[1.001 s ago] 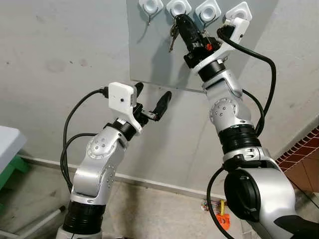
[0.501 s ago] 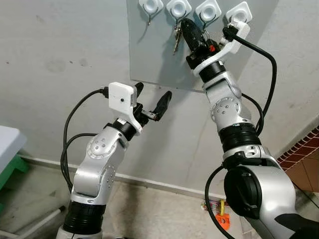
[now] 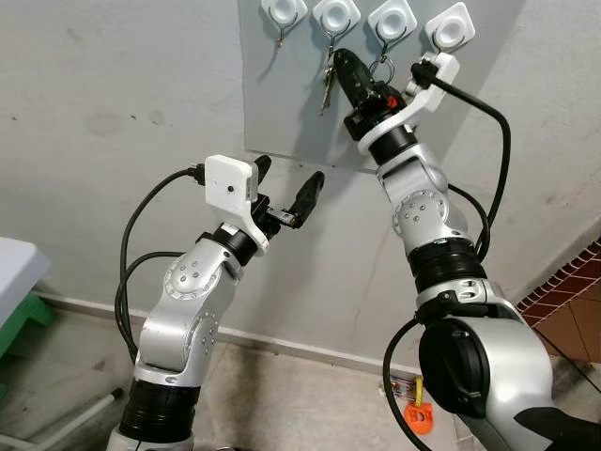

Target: Hang keys on a hook

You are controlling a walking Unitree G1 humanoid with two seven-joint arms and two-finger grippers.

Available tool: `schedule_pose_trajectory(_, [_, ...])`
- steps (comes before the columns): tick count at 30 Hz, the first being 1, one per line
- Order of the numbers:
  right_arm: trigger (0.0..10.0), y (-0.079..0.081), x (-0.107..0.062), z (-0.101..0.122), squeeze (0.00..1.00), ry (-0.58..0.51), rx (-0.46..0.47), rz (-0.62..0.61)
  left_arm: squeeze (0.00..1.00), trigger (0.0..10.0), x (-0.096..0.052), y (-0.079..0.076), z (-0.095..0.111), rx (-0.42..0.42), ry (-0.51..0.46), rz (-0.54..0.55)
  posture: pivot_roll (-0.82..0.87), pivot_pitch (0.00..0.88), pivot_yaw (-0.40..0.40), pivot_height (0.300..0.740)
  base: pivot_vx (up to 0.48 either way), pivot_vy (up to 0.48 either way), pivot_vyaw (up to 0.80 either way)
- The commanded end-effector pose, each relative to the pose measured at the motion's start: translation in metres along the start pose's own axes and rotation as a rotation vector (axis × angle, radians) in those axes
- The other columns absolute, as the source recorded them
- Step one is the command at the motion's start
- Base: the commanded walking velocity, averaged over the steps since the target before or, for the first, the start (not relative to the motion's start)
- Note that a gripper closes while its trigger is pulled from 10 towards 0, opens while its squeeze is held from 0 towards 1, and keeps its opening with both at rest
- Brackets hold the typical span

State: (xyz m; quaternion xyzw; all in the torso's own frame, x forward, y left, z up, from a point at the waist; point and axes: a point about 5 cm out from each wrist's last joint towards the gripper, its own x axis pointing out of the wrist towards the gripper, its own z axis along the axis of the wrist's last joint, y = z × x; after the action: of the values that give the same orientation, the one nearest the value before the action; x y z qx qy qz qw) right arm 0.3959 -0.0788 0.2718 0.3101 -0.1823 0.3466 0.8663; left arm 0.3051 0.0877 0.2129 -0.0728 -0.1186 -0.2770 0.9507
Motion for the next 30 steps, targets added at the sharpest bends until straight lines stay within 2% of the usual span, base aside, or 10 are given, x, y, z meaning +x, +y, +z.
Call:
schedule_pose_trajectory(1, [10.0, 0.003, 0.001, 0.003, 0.0, 0.009, -0.02, 0.032, 0.0, 10.0, 0.0, -0.003, 0.005, 0.001, -0.014, -0.011, 0.04, 0.103, -0.043, 0.74, 0.0, 0.0, 0.0])
schedule_pose_trajectory(7, [10.0, 0.008, 0.001, 0.005, 0.0, -0.012, -0.009, 0.077, 0.0, 10.0, 0.0, -0.004, 0.005, -0.003, -0.015, -0.01, 0.03, 0.105, -0.043, 0.74, 0.0, 0.0, 0.0])
schedule_pose_trajectory(11, [10.0, 0.013, 0.004, 0.014, 0.0, -0.062, -0.006, 0.104, 0.0, 10.0, 0.0, -0.004, 0.004, -0.004, -0.015, -0.011, 0.03, 0.105, -0.043, 0.74, 0.0, 0.0, 0.0])
schedule_pose_trajectory(30, [10.0, 0.018, 0.017, 0.027, 0.0, -0.088, -0.011, 0.114, 0.0, 10.0, 0.0, -0.005, 0.005, -0.007, -0.015, -0.01, 0.04, 0.109, -0.047, 0.74, 0.0, 0.0, 0.0])
